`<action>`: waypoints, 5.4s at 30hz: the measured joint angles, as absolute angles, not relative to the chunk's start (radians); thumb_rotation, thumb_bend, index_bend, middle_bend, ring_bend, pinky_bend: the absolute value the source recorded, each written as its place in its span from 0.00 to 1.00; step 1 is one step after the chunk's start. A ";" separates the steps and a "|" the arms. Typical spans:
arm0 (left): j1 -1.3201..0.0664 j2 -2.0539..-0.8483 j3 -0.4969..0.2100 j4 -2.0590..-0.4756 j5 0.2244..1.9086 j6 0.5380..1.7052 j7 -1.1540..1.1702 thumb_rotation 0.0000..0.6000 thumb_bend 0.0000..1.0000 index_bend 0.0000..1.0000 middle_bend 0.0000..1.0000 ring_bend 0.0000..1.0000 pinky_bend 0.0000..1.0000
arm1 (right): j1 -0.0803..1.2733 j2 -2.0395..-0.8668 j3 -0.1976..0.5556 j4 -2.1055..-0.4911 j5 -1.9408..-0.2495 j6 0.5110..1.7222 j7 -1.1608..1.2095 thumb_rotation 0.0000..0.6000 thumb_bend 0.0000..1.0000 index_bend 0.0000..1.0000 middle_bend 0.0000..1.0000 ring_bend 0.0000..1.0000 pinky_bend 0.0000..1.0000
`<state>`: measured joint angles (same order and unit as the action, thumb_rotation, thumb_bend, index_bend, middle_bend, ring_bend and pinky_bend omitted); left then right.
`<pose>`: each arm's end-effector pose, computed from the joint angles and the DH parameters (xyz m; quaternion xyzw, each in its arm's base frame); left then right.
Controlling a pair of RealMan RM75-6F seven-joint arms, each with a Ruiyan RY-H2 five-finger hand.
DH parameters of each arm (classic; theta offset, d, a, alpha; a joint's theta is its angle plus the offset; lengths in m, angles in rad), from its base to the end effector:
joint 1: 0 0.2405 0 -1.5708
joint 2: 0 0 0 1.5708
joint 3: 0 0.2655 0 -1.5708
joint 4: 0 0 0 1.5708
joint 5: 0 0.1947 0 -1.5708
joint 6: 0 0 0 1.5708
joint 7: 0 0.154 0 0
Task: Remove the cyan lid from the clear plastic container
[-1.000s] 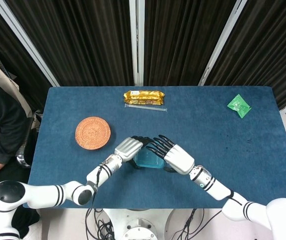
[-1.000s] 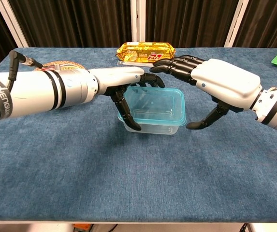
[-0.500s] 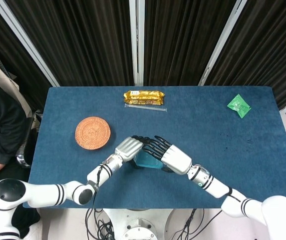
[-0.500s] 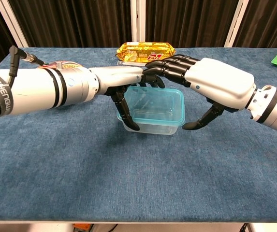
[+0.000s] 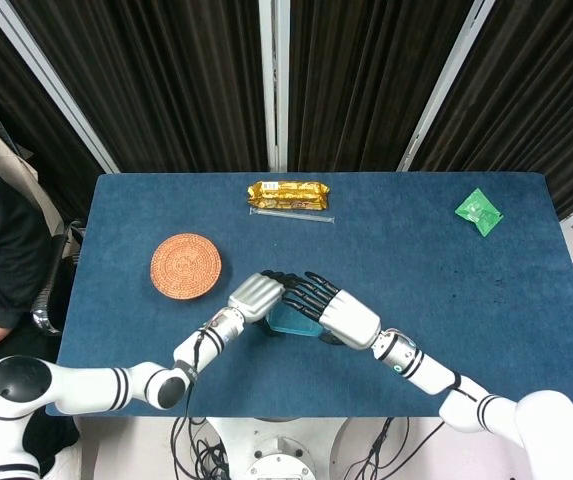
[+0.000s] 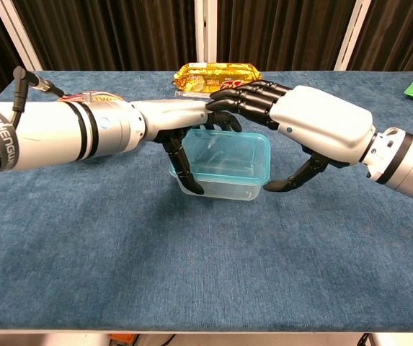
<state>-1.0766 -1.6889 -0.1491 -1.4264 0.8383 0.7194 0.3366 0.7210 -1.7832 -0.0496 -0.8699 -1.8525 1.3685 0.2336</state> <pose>-0.0573 0.3569 -0.0850 -0.8122 -0.4130 -0.3151 0.2653 -0.1566 -0.3171 -0.0412 0.8027 -0.1758 0.5089 0.2565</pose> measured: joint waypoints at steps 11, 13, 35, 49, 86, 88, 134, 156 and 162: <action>-1.070 -1.686 -0.150 -1.428 0.848 0.722 0.318 1.00 0.00 0.16 0.18 0.19 0.20 | 0.721 -1.804 -0.049 -0.839 -1.847 1.407 0.241 1.00 0.25 0.00 0.00 0.00 0.00; -1.069 -1.687 -0.150 -1.427 0.850 0.724 0.316 1.00 0.00 0.16 0.18 0.19 0.20 | 0.719 -1.806 -0.046 -0.838 -1.843 1.413 0.244 1.00 0.25 0.00 0.00 0.00 0.00; -1.064 -1.698 -0.153 -1.414 0.868 0.734 0.308 1.00 0.00 0.13 0.16 0.19 0.20 | 0.705 -1.843 -0.032 -0.785 -1.819 1.482 0.298 1.00 0.30 0.00 0.05 0.00 0.00; -1.060 -1.704 -0.152 -1.407 0.880 0.741 0.312 1.00 0.00 0.13 0.15 0.19 0.20 | 0.706 -1.855 -0.023 -0.775 -1.807 1.503 0.319 1.00 0.31 0.00 0.07 0.00 0.00; -1.026 -1.681 -0.155 -1.453 0.939 0.773 0.298 1.00 0.00 0.03 0.00 0.01 0.10 | 0.684 -1.833 -0.035 -0.792 -1.800 1.508 0.294 1.00 0.47 0.73 0.21 0.00 0.00; -1.021 -1.673 -0.157 -1.463 0.940 0.776 0.293 1.00 0.00 0.02 0.00 0.00 0.09 | 0.681 -1.830 -0.035 -0.791 -1.799 1.512 0.292 1.00 0.51 0.74 0.21 0.00 0.00; -0.612 -1.319 -0.095 -1.589 1.159 1.148 0.036 1.00 0.00 0.03 0.00 0.00 0.06 | 0.612 -1.788 0.058 -0.578 -1.626 1.413 0.376 1.00 0.11 0.03 0.00 0.00 0.00; -0.317 -1.180 -0.038 -1.515 1.258 1.388 -0.113 1.00 0.00 0.05 0.00 0.00 0.05 | 0.357 -1.194 -0.001 -1.438 -1.503 1.425 0.177 1.00 0.13 0.00 0.15 0.00 0.00; -0.232 -1.150 -0.017 -1.555 1.277 1.466 -0.083 1.00 0.00 0.06 0.00 0.00 0.05 | 0.240 -1.107 -0.009 -1.563 -1.469 1.519 0.138 1.00 0.15 0.00 0.15 0.00 0.00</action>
